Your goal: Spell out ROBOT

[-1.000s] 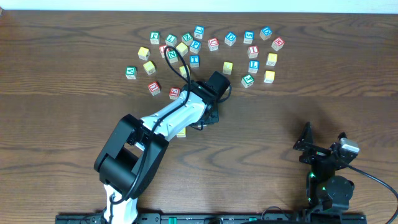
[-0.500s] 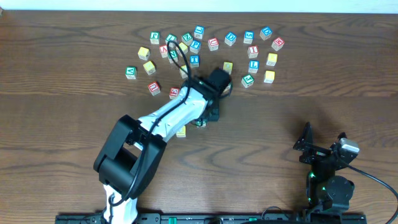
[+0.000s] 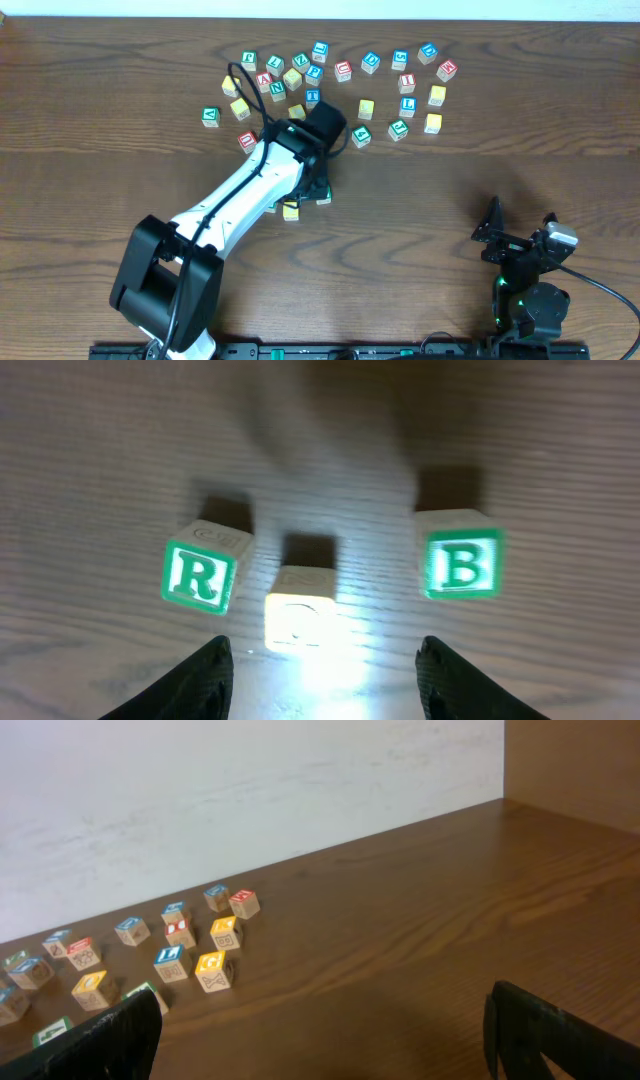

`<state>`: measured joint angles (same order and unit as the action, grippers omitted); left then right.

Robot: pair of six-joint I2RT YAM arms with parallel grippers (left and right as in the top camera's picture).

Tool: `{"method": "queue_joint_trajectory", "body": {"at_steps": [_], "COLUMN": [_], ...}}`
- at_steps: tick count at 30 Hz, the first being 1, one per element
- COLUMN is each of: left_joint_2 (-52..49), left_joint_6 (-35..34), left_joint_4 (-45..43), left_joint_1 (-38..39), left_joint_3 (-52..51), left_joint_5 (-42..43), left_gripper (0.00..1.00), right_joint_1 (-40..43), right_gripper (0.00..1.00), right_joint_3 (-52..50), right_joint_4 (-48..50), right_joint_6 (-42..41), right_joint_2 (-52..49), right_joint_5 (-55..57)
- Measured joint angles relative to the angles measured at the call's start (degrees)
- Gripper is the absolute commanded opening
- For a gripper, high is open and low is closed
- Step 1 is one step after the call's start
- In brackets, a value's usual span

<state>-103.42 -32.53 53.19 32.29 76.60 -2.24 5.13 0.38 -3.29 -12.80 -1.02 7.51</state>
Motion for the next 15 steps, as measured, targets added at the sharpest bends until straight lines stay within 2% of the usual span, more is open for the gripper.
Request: {"method": "queue_joint_trajectory", "body": {"at_steps": [13, 15], "left_joint_2": [-0.09, -0.09], "left_joint_6": [0.66, 0.96], "left_joint_4": [-8.33, -9.14], "left_joint_1": [-2.73, -2.71], "left_joint_3": [-9.9, -10.12], "left_joint_5": [3.45, 3.58], "left_gripper": [0.57, 0.53], "right_joint_1": [0.0, 0.0], "right_gripper": [0.99, 0.99], "right_joint_3": [0.0, 0.0], "right_joint_4": [0.0, 0.0], "right_joint_6": [0.0, 0.0], "right_joint_2": [0.0, 0.0], "right_joint_5": [0.0, 0.0]}}
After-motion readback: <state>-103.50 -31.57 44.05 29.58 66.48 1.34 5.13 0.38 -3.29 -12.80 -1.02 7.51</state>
